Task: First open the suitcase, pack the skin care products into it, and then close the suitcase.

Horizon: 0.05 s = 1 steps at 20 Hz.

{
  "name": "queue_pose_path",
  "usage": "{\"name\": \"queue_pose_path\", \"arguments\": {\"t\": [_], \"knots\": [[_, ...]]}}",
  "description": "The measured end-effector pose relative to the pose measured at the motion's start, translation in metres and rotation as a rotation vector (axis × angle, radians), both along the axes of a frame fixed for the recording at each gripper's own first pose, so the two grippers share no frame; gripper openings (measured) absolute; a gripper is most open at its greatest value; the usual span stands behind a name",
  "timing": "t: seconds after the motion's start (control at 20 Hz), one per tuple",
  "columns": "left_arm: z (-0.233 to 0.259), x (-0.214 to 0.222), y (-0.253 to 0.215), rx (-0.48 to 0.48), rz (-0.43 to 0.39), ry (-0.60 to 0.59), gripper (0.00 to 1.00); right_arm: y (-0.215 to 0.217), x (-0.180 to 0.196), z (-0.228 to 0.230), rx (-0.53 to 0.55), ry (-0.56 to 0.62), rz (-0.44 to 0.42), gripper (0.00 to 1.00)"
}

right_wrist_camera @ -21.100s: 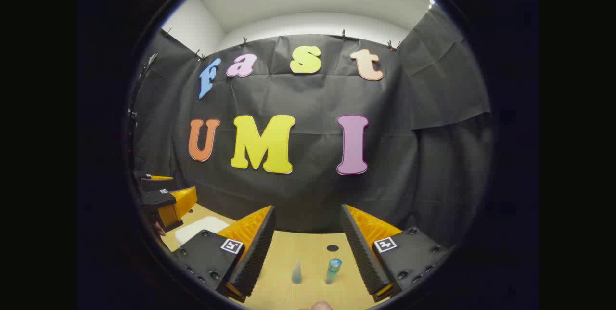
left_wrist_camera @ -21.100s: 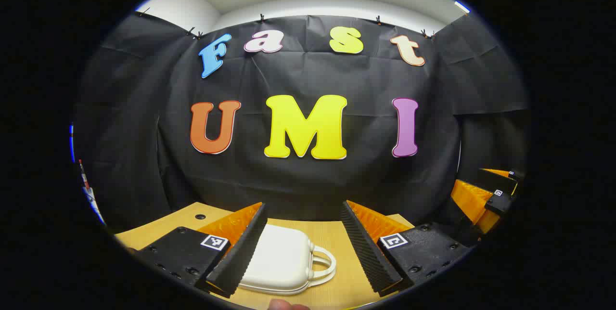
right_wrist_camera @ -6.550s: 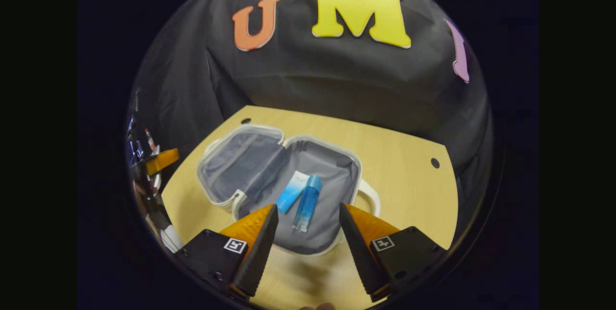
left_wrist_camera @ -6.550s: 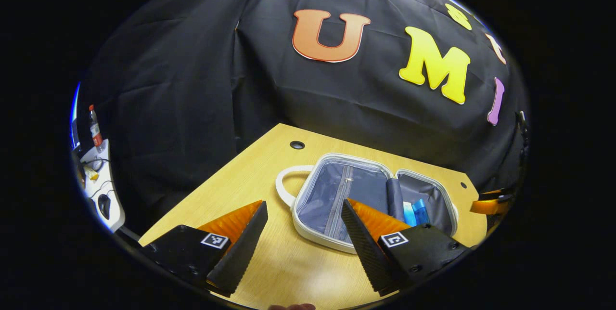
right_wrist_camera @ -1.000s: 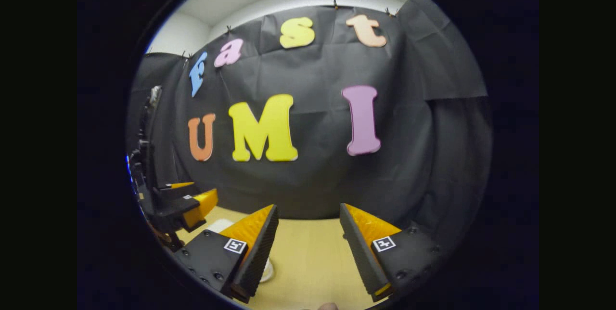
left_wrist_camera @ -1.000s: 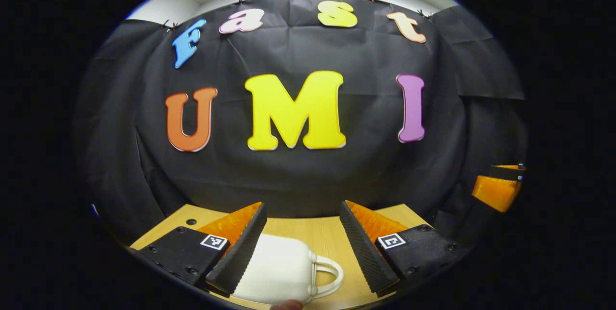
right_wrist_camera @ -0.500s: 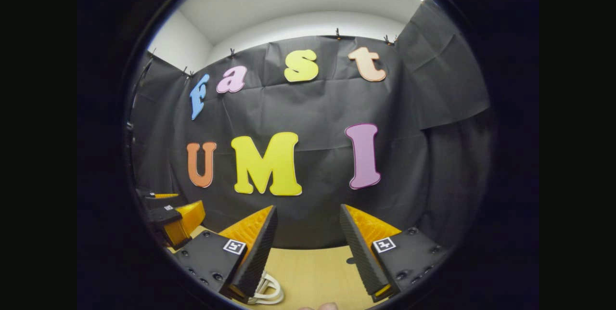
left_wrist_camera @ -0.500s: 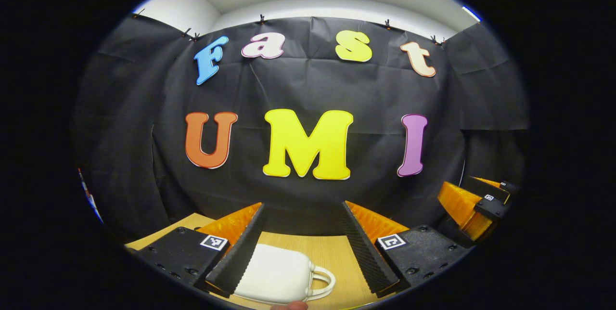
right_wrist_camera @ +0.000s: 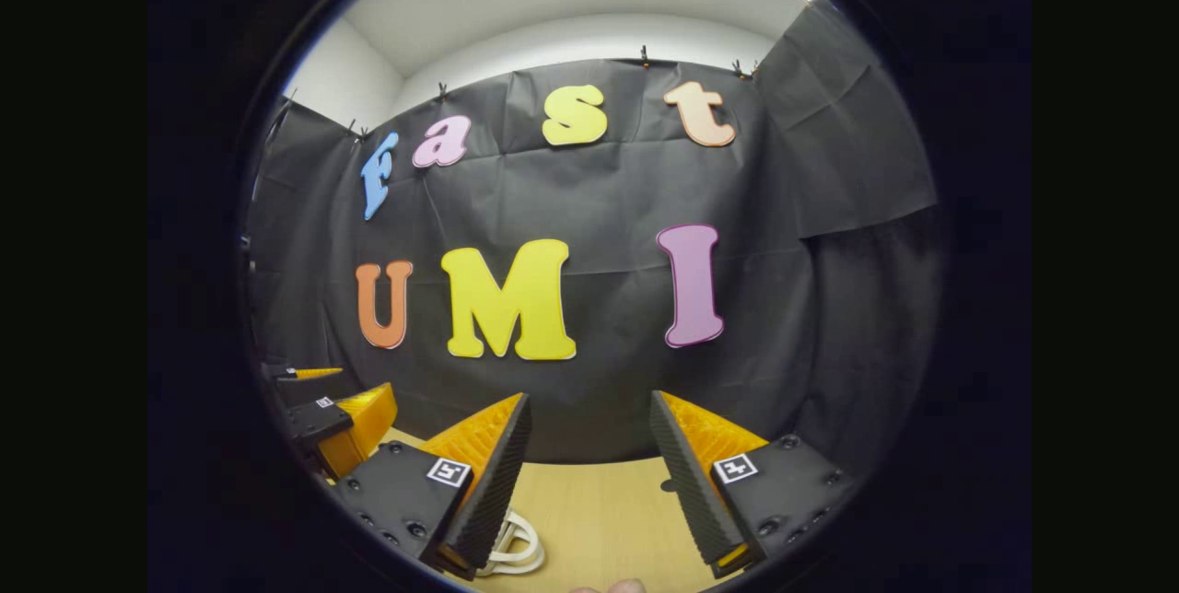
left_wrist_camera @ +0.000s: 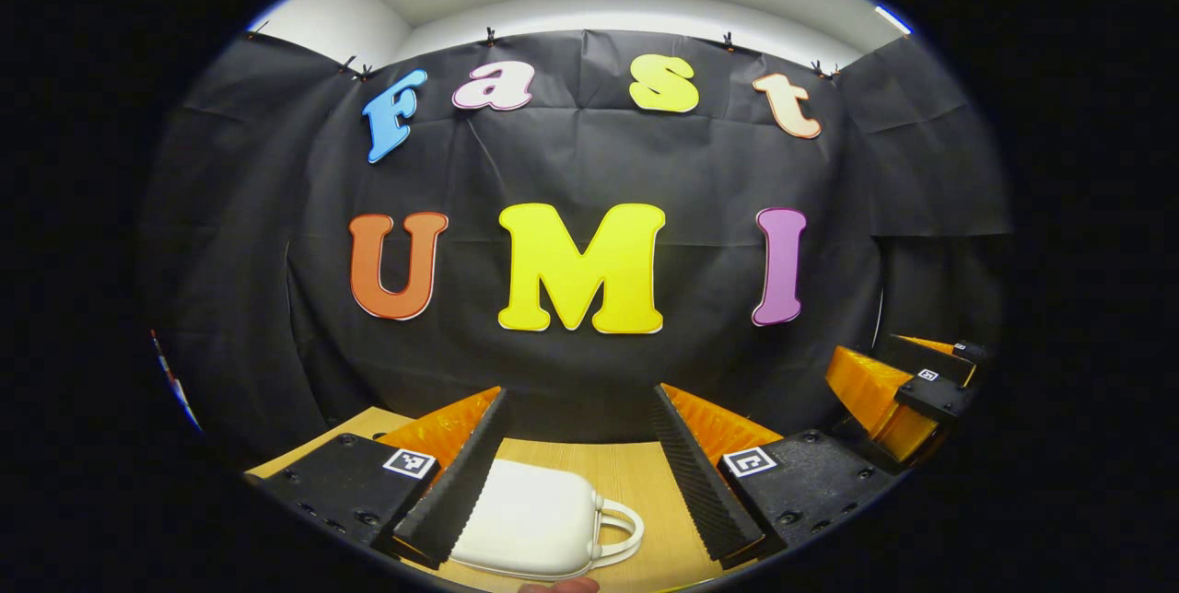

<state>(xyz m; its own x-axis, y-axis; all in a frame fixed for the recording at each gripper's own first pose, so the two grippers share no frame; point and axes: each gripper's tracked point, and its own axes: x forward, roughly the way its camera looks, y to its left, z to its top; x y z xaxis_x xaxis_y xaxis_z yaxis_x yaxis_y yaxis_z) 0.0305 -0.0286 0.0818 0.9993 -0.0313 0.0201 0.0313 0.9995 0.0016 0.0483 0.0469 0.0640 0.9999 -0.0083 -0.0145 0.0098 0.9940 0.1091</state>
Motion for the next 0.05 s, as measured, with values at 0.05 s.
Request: {"name": "queue_pose_path", "arguments": {"t": [0.05], "knots": [[-0.0001, -0.0001, -0.0012, 0.003, -0.002, 0.001, 0.97, -0.0002, 0.0009, -0.0016, -0.005, 0.003, 0.0, 0.75]]}}
